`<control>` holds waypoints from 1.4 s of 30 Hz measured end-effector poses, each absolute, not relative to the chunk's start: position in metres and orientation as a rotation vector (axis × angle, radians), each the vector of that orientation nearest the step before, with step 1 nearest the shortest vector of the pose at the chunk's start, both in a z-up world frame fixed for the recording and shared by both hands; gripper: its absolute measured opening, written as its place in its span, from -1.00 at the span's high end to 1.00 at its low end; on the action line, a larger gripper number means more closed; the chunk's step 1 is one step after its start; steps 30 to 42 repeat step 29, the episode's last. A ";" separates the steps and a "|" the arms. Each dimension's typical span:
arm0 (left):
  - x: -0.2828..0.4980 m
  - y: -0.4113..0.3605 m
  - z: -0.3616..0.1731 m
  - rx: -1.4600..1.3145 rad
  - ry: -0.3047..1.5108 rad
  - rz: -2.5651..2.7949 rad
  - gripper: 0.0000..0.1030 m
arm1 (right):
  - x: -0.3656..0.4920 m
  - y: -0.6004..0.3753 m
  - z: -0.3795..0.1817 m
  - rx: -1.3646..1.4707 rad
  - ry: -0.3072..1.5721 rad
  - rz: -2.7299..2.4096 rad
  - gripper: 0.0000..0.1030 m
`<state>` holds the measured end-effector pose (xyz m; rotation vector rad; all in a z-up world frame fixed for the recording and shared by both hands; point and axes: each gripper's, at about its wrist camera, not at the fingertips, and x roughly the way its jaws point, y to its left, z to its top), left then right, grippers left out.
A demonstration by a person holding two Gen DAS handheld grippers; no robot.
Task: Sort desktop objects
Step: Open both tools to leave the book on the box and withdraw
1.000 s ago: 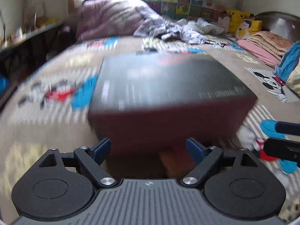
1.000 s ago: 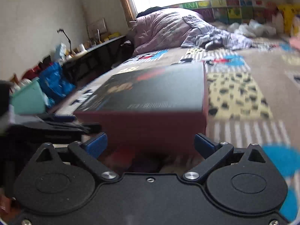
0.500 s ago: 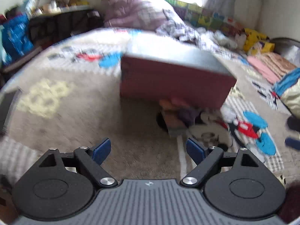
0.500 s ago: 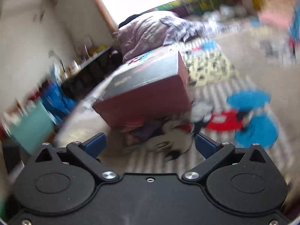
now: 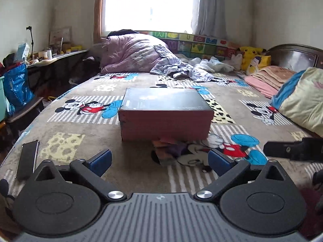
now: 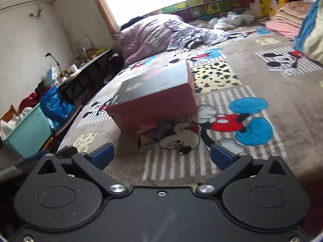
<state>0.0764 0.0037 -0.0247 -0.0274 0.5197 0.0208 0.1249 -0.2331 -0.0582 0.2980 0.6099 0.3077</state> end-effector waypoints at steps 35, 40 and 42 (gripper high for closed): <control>0.015 -0.018 -0.004 -0.048 0.452 -0.044 -0.98 | 0.057 -0.226 -0.032 0.113 0.588 0.264 -0.99; 0.015 -0.018 -0.004 -0.048 0.452 -0.044 -0.98 | 0.057 -0.226 -0.032 0.113 0.588 0.264 -0.99; 0.015 -0.018 -0.004 -0.048 0.452 -0.044 -0.98 | 0.057 -0.226 -0.032 0.113 0.588 0.264 -0.99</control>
